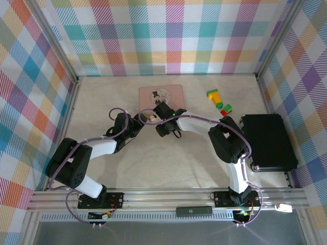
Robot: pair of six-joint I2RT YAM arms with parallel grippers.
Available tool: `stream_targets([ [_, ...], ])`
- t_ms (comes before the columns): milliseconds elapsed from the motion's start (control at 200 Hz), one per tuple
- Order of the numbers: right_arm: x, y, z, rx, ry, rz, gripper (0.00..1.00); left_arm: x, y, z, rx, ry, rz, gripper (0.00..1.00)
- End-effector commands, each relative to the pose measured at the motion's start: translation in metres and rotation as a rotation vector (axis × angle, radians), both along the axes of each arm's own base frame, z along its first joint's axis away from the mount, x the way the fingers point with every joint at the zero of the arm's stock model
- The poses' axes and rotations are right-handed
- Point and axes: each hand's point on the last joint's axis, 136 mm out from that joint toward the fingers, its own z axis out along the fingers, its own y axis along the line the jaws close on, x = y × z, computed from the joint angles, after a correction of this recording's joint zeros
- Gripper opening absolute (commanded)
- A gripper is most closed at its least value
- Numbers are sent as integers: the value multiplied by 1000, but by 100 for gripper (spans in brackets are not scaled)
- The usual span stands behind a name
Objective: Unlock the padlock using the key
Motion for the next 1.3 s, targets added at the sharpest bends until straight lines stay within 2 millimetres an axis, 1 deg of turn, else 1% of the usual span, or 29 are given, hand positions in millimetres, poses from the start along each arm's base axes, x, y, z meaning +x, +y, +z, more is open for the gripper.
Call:
stream_targets([
  [0,15,-7,5,-74,-42,-9,52,-5,-4,4,-18,-18,-39,66],
  [80,14,-1,3,-49,-18,-12,53,-7,-7,3,-22,-19,-55,66],
  [130,10,5,3,-5,20,-4,52,-8,-10,4,-25,-30,-73,65],
  [190,-3,17,5,75,88,19,51,-9,-15,6,-8,-39,-103,65],
  [265,-17,28,16,184,151,31,51,-11,-24,6,33,-46,-154,65],
  [340,-23,26,32,265,169,7,51,-12,-35,8,71,-68,-218,65],
  [430,-22,8,47,341,182,-68,51,-9,-48,9,97,-90,-285,65],
  [530,-17,-22,61,395,170,-169,52,-4,-63,7,119,-101,-371,64],
  [560,-18,-32,61,403,170,-195,52,-3,-68,6,133,-102,-402,64],
  [580,-17,-37,66,418,159,-206,52,-3,-72,5,142,-99,-425,64],
  [680,-18,-64,72,451,139,-270,53,-2,-88,-3,206,-76,-530,63],
  [815,-21,-91,70,490,144,-339,53,3,-95,-14,259,-51,-588,60],
  [860,-22,-96,74,513,138,-351,52,3,-98,-18,271,-45,-603,58],
  [910,-23,-100,73,525,138,-364,52,4,-101,-23,287,-40,-621,55],
  [1005,-24,-105,75,537,131,-374,52,2,-109,-33,312,-18,-660,54],
  [1135,-25,-106,79,549,130,-372,52,0,-117,-47,332,3,-693,53],
  [1295,-27,-105,80,563,130,-374,51,3,-123,-57,338,12,-700,46],
])
